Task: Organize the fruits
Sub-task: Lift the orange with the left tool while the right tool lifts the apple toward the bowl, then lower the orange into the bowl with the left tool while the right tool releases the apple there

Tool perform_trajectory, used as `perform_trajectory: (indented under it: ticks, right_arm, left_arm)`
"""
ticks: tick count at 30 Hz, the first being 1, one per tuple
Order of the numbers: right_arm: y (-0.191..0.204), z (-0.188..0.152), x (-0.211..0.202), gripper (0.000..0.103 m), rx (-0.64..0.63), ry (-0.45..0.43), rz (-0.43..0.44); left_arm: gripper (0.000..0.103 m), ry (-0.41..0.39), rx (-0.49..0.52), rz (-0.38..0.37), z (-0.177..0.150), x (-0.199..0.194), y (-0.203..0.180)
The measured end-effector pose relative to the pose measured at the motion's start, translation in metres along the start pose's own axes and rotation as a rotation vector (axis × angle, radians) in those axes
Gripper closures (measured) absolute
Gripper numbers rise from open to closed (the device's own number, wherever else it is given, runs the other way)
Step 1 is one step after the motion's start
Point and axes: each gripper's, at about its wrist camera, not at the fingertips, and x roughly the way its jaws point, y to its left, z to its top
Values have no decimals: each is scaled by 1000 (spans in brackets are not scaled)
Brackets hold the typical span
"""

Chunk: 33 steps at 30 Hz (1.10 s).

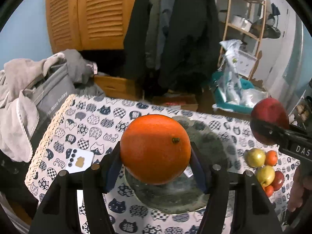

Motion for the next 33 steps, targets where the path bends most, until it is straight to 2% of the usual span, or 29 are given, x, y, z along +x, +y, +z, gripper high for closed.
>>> perform_trajectory:
  ticks: [11, 16, 24, 33]
  right_arm:
    - [29, -8, 74, 30, -47, 155, 27]
    - [33, -18, 102, 30, -81, 228, 9]
    - [34, -31, 126, 30, -124, 300, -1]
    - [43, -40, 144, 30, -186, 341, -11]
  left_arm:
    - [37, 152, -39, -7, -22, 66, 20]
    - [37, 203, -38, -4, -30, 88, 20]
    - [37, 263, -17, 3, -42, 113, 13]
    - [37, 315, -1, 5, -54, 130, 9]
